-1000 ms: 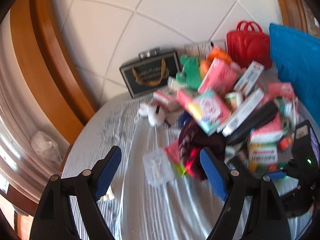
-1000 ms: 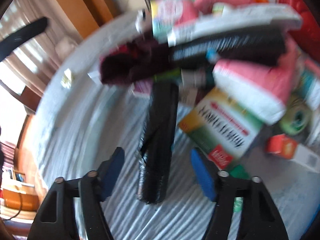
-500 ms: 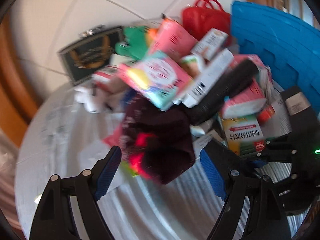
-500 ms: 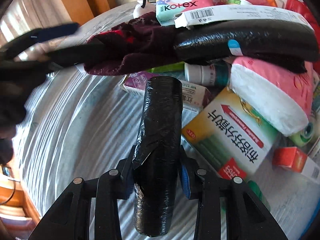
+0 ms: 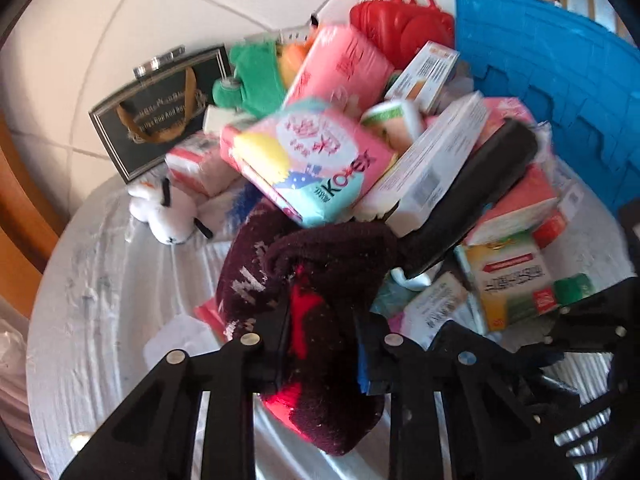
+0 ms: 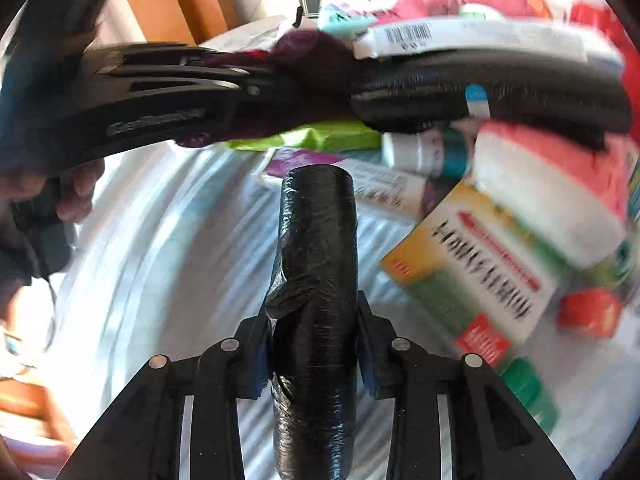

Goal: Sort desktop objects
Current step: 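Grasp the black wrapped roll with the right tool while the left tool grasps the dark red sock, then carry the black roll and red sock over the blue crate and open both tools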

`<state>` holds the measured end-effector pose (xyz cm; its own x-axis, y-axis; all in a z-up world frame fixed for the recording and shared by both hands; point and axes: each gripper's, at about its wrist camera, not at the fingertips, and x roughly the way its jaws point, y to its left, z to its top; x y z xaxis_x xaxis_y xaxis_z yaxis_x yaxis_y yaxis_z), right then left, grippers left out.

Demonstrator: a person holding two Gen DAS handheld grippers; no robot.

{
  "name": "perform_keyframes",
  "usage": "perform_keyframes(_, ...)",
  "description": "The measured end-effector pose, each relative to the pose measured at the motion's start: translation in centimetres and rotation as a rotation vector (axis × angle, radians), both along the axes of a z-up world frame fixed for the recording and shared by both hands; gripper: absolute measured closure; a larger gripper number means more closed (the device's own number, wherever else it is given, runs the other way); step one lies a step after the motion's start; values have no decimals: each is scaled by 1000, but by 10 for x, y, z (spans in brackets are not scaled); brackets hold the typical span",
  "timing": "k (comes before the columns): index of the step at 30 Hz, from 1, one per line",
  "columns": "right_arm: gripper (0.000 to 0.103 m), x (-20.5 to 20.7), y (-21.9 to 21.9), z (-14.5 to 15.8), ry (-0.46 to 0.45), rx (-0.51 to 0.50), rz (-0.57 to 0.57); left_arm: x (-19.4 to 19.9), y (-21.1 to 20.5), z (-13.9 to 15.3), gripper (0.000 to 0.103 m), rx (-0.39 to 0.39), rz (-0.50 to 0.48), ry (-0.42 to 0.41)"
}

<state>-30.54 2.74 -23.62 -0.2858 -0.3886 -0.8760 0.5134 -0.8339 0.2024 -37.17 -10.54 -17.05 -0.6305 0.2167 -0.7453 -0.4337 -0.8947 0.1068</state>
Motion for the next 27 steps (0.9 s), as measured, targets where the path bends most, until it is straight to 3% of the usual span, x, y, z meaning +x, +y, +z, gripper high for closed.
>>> perform_keyframes(3, 69, 2, 13, 12, -44, -80, -31, 19, -6, 23, 79, 1, -6, 45)
perform_keyframes(12, 69, 15, 44, 97, 86, -186, -59, 60, -18, 100, 79, 31, 4, 177)
perform_keyframes(21, 69, 29, 66, 186, 291, -222, -165, 92, 17, 188, 79, 83, -125, 365)
perform_keyframes(27, 69, 68, 146, 264, 505, -234, -299, 114, 82, 245, 79, 156, -260, 497)
